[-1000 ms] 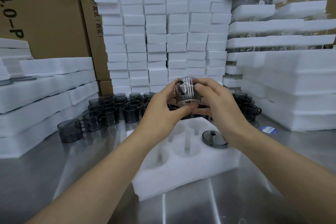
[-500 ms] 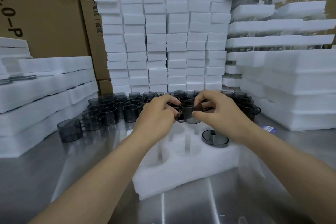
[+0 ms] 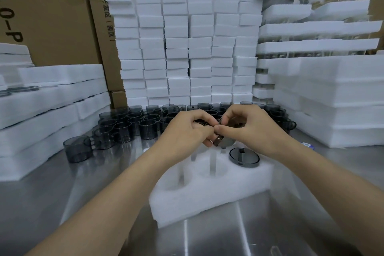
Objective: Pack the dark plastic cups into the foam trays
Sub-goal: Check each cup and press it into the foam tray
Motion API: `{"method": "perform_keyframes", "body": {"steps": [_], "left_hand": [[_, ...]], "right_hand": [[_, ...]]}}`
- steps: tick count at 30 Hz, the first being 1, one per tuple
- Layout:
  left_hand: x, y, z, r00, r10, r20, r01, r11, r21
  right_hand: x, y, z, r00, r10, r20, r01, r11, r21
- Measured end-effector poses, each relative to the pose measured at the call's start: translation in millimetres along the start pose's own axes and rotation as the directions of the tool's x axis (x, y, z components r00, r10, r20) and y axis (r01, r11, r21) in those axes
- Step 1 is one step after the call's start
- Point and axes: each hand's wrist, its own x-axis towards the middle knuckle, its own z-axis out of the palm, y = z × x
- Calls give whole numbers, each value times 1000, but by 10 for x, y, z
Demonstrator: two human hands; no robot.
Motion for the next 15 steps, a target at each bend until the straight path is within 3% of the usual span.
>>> {"method": "perform_keyframes", "body": {"steps": [15], "left_hand": [[49,-93,21,991,49,-126,-34,992,121]], "right_hand": [[1,-78,34,990,-2,140,35,972,-233]]}}
